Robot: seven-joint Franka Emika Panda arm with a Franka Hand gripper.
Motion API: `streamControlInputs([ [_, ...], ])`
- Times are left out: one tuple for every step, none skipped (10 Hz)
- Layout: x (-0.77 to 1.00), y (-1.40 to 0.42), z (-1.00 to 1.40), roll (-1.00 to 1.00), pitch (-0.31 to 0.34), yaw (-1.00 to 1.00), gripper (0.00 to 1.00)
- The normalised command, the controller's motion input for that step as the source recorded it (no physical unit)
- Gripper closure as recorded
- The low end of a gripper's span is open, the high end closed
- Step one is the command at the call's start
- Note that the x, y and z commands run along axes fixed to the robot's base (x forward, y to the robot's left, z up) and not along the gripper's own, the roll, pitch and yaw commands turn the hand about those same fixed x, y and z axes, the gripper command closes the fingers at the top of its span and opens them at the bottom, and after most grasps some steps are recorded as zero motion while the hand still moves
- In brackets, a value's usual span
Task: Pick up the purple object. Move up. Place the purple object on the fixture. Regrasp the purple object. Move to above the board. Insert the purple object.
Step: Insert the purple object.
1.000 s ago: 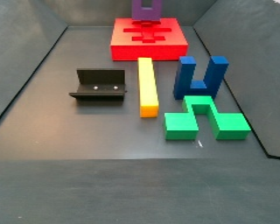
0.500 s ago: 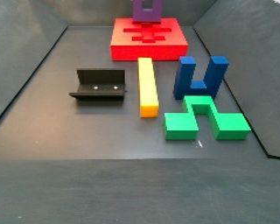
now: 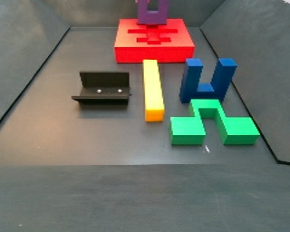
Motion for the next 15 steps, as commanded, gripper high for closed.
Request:
streamControlInputs([
  [0.2,0.27,0.0,-0.11,0.0,-0.13,1.0],
  [0.29,0.27,0.0,-0.08,0.0,-0.16,1.0],
  [0.21,0.04,-0.18,-0.01,0.0,-0.1,1.0],
  [0.06,0.0,-0.19,-0.06,0.0,-0.07,1.0],
  [0.05,0.0,-0.19,-0.05,0.0,-0.07,1.0],
  [0.01,-0.01,-0.1,-0.06,0.0,-0.09,1.0],
  [-0.04,-0.16,0.0,-0.03,-0.024,-0.07,1.0],
  [-0.04,-0.18,0.04,0.0,-0.019,-0.04,1.0],
  [0.0,-0.15,0.0,0.0,-0.019,-0.04,1.0],
  [0.0,-0.11,0.0,0.0,-0.004,-0.03,1.0],
  [0.0,-0.07,0.0,0.0,0.0,-0.04,1.0],
  [0.0,0.0,-0.07,0.02,0.0,-0.04,1.0],
  [-0.13,0.0,-0.1,0.06,0.0,-0.07,1.0],
  [-0.16,0.02,-0.06,0.04,0.0,-0.07,1.0],
  [-0.17,0.0,-0.04,0.03,-0.001,-0.06,1.0],
])
